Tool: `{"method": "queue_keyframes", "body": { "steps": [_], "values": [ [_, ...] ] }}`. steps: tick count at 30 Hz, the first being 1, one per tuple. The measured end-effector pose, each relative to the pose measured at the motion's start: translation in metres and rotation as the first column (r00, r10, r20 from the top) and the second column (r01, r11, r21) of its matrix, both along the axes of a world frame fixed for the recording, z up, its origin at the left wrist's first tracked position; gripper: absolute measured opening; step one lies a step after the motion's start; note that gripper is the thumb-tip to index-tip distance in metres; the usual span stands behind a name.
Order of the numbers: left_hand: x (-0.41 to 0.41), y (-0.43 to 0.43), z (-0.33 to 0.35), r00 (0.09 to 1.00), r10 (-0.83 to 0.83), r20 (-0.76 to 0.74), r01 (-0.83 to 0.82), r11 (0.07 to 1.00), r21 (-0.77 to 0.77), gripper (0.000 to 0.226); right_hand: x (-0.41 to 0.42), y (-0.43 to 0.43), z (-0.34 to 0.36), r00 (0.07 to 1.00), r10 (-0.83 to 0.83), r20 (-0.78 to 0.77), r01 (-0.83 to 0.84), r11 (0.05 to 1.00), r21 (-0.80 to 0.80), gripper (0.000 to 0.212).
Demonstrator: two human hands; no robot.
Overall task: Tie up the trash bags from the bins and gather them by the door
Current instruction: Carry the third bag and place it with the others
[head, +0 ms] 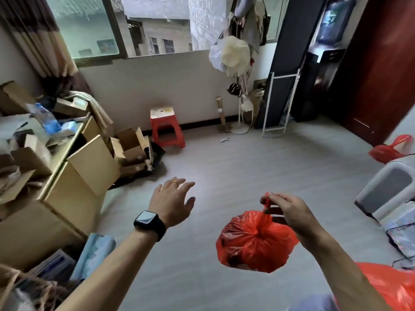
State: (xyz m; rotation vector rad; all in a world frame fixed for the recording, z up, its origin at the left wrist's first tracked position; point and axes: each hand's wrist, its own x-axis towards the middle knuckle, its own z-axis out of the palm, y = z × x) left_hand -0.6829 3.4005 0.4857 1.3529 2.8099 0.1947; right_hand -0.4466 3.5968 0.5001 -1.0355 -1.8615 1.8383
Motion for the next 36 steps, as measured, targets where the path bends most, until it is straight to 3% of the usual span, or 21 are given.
{"method": "queue_keyframes", "body": {
  "steps": [7,18,27,36],
  "values": [
    [-0.1,0.154,-0.002,1.0,-0.025,0.012,0.024,1.0,0.014,0.052,-0.086,0.158,0.003,0.998,-0.064,0.022,0.064,0.998,0.007,0.032],
    [-0.246,0.486,-0.022,0.953,-0.289,0.087,0.294,0.955,-0.045,0.05,-0.18,0.42,-0.016,0.937,-0.349,0.035,0.349,0.937,-0.013,0.029],
    [-0.238,0.765,-0.018,0.817,-0.569,0.096,0.573,0.82,-0.019,0.047,-0.183,0.618,-0.022,0.837,-0.547,0.009,0.547,0.837,-0.018,0.029],
    [-0.209,1.035,-0.015,0.758,-0.644,0.106,0.649,0.76,-0.021,0.047,-0.154,0.864,-0.02,0.772,-0.635,-0.03,0.633,0.772,-0.05,0.023]
  ]
}}
